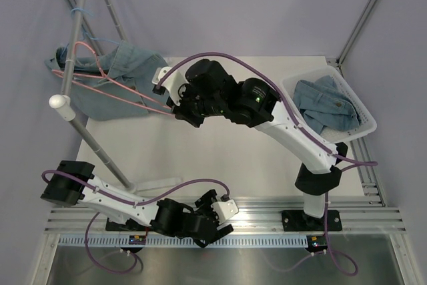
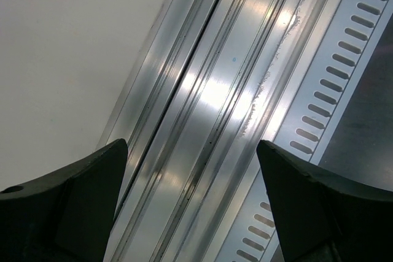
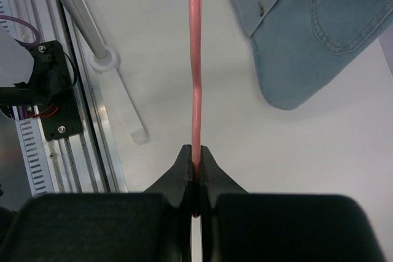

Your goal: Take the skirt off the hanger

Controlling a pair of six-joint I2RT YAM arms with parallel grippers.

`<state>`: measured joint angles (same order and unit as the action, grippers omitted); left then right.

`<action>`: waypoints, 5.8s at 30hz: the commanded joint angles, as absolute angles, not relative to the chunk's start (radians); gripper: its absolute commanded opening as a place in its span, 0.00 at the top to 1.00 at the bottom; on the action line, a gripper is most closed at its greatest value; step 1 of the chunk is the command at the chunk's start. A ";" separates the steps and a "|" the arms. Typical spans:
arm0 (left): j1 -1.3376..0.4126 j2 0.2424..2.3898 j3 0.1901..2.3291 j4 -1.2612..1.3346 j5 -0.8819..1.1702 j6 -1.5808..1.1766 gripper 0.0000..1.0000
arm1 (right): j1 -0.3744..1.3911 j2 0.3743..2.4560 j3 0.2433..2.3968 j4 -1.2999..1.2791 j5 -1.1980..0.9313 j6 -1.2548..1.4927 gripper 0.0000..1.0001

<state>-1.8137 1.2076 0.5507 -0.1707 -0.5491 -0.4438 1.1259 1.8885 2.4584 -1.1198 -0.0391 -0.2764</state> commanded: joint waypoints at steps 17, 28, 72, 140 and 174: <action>-1.819 1.181 0.568 -0.152 -0.583 -0.479 0.10 | 1.201 2.037 2.628 -1.146 -0.107 -0.314 1.00; -1.819 1.195 0.584 -0.189 -0.589 -0.503 0.10 | 1.206 2.005 2.540 -1.101 -0.077 -0.272 0.76; -1.819 1.144 0.532 -0.184 -0.563 -0.577 0.09 | 0.782 1.977 2.457 -0.709 0.015 -0.247 0.00; -0.772 1.813 1.997 -0.301 -1.322 0.301 0.01 | 0.509 0.890 1.428 -1.140 0.437 0.548 0.01; -0.431 1.858 1.875 -0.005 -1.471 0.436 0.01 | 0.509 0.959 1.364 -1.060 0.380 0.437 0.01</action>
